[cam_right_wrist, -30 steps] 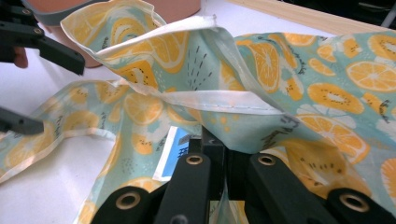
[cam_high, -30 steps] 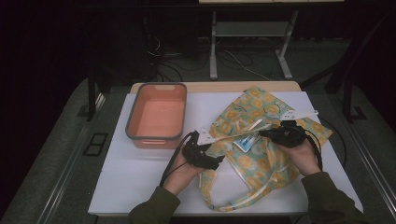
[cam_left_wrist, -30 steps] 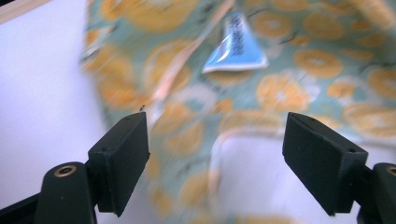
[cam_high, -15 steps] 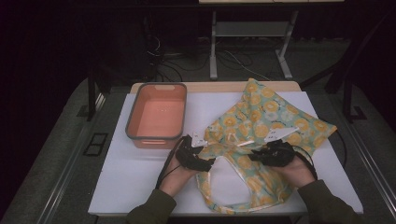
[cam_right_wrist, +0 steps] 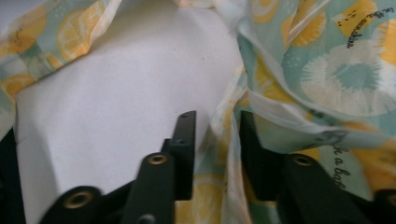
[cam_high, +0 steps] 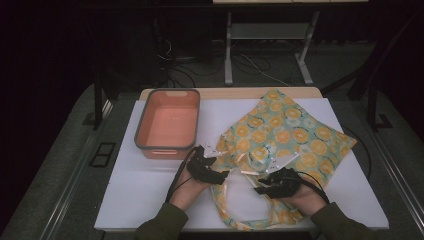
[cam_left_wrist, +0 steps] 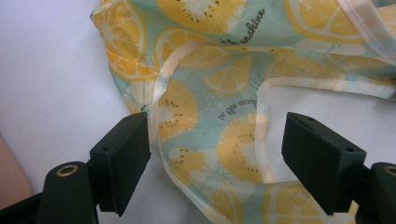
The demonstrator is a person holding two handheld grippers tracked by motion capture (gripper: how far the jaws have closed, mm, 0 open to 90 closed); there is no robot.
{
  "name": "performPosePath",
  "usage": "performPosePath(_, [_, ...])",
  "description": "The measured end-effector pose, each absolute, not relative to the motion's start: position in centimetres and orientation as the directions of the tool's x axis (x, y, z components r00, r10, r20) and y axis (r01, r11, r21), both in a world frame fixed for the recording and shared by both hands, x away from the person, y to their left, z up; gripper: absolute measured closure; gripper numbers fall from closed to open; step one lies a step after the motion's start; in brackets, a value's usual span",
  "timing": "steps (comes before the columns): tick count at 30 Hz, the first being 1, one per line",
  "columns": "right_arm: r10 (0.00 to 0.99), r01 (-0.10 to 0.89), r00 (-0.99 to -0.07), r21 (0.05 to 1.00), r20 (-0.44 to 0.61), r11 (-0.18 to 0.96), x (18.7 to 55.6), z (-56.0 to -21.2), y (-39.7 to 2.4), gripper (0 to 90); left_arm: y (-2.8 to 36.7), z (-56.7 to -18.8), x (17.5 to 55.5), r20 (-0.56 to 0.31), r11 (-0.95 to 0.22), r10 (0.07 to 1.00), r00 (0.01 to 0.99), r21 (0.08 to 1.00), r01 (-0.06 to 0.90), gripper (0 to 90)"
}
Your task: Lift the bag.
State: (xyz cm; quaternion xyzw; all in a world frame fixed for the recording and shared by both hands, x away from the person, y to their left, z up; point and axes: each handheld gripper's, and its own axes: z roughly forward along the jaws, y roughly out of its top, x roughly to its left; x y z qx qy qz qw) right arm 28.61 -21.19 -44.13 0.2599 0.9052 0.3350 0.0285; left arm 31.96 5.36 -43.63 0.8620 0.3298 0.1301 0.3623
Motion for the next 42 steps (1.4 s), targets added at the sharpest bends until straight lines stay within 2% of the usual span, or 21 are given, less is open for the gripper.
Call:
performPosePath(2, [0.5, 0.454, -0.859, 0.614, 0.109, 0.646, 28.4, -44.0, -21.3, 55.7, 5.2, -43.7, 32.1, -0.025, -0.515, 0.658, 0.753, 0.714, 0.474, 21.6])
performPosePath(9, [0.514, 0.454, -0.853, 0.613, 0.089, 0.647, 26.3, -44.1, -22.5, 45.0, 4.2, -44.2, 32.7, -0.02, -0.527, 0.638, 0.769, 0.717, 0.456, 19.6])
performPosePath(12, [0.519, 0.438, -0.853, 0.611, 0.052, 0.659, 25.9, -44.2, -22.4, 49.0, 3.5, -44.5, 33.2, -0.031, -0.53, 0.623, 0.781, 0.718, 0.451, 19.6])
performPosePath(15, [0.531, 0.436, -0.847, 0.614, 0.033, 0.658, 26.0, -44.2, -22.5, 58.5, 2.5, -45.1, 33.6, -0.032, -0.551, 0.61, 0.792, 0.701, 0.452, 21.3])
performPosePath(17, [0.54, 0.44, -0.841, 0.618, 0.028, 0.652, 26.2, -44.2, -22.7, 66.4, 2.3, -45.3, 33.6, -0.004, -0.563, 0.599, 0.801, 0.709, 0.425, 26.4])
performPosePath(24, [0.555, 0.44, -0.832, 0.621, 0.01, 0.648, 26.7, -44.2, -23.2, 87.7, 2.7, -45.1, 33.8, -0.03, -0.551, 0.58, 0.814, 0.721, 0.419, 80.6])
performPosePath(26, [0.56, 0.441, -0.829, 0.624, 0.007, 0.645, 26.9, -44.2, -23.3, 88.5, 2.5, -45.1, 33.8, -0.03, -0.553, 0.581, 0.813, 0.718, 0.422, 88.3])
performPosePath(34, [0.607, 0.425, -0.794, 0.694, -0.023, 0.582, 27.9, -42.6, -25.0, 89.0, 3.9, -43.0, 33.6, -0.136, -0.407, 0.592, 0.794, 0.8, 0.441, 89.3])
performPosePath(42, [0.641, 0.383, -0.766, 0.767, -0.047, 0.515, 29.3, -40.8, -26.3, 89.3, 4.0, -41.2, 33.3, -0.125, -0.372, 0.587, 0.8, 0.836, 0.404, 89.4])
